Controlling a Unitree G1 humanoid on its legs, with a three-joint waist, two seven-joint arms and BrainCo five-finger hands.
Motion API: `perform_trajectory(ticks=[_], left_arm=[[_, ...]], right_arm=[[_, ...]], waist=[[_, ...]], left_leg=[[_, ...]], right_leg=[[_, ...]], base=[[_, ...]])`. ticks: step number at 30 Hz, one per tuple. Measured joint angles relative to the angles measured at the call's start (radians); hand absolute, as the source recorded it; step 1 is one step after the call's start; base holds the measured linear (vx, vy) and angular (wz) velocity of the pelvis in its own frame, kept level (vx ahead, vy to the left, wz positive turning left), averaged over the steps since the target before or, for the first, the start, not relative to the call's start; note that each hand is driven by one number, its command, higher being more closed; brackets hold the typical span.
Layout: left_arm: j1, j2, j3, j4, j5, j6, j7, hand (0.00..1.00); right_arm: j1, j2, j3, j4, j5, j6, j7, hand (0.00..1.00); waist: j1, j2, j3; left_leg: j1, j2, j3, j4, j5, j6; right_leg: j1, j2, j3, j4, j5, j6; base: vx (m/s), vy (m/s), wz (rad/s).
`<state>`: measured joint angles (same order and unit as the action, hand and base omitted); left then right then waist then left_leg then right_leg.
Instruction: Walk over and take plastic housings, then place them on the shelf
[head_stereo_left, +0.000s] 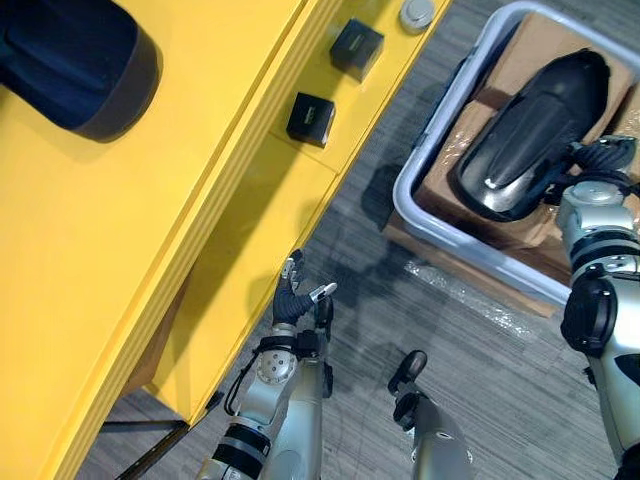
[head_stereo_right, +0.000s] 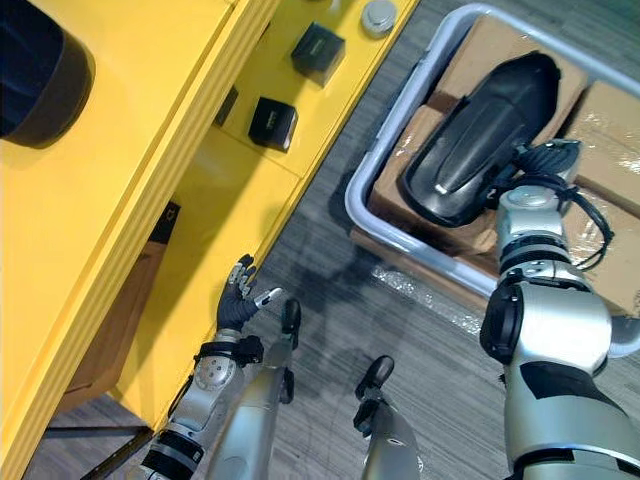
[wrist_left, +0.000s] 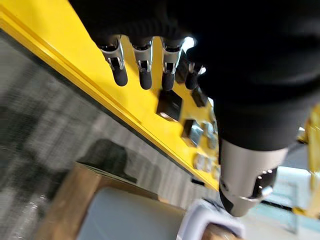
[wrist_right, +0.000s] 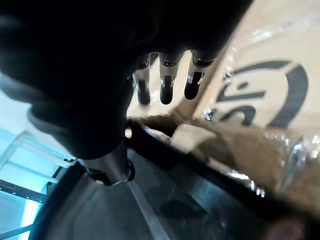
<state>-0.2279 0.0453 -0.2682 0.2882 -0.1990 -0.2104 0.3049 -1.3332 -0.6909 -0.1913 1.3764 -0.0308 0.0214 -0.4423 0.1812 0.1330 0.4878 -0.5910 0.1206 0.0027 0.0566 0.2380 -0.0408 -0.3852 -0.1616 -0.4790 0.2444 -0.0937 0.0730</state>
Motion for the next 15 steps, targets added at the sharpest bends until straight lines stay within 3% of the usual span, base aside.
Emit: perform_trajectory(ticks=[3,4,15], left_arm=[[0.003,-0.006,0.007,0.016,-0.014,0.01,-0.005,0.0],[0.004,-0.006,0.007,0.016,-0.014,0.013,-0.006,0.0],[-0.004,-0.036,0.06,0.016,-0.021,0.028,-0.007,0.0]], right_arm=[[-0.008,-0.028,0.018,0.016,0.025,-0.001,0.0,0.0],[-0.008,-0.031,0.019,0.018,0.025,0.0,0.001,1.0],[-0.005,-0.112,0.025,0.061,0.023,0.002,0.019,1.0]], waist=[[0.008,0.002,0.001],[0.011,0.002,0.001],[0.024,0.011,0.004]], left_leg=[[-0.014,-0.002,-0.009,0.005,0.001,0.001],[-0.017,-0.003,-0.01,0.005,0.0,0.001],[-0.045,-0.008,-0.034,0.02,-0.001,0.0]], right_leg=[[-0.002,0.003,-0.007,-0.01,0.0,0.0],[-0.004,0.002,-0.008,-0.01,0.0,0.001],[-0.013,0.002,-0.031,-0.007,-0.006,0.005]], base=[[0.03,-0.007,0.1],[0.03,-0.009,0.03],[0.01,-0.012,0.04]])
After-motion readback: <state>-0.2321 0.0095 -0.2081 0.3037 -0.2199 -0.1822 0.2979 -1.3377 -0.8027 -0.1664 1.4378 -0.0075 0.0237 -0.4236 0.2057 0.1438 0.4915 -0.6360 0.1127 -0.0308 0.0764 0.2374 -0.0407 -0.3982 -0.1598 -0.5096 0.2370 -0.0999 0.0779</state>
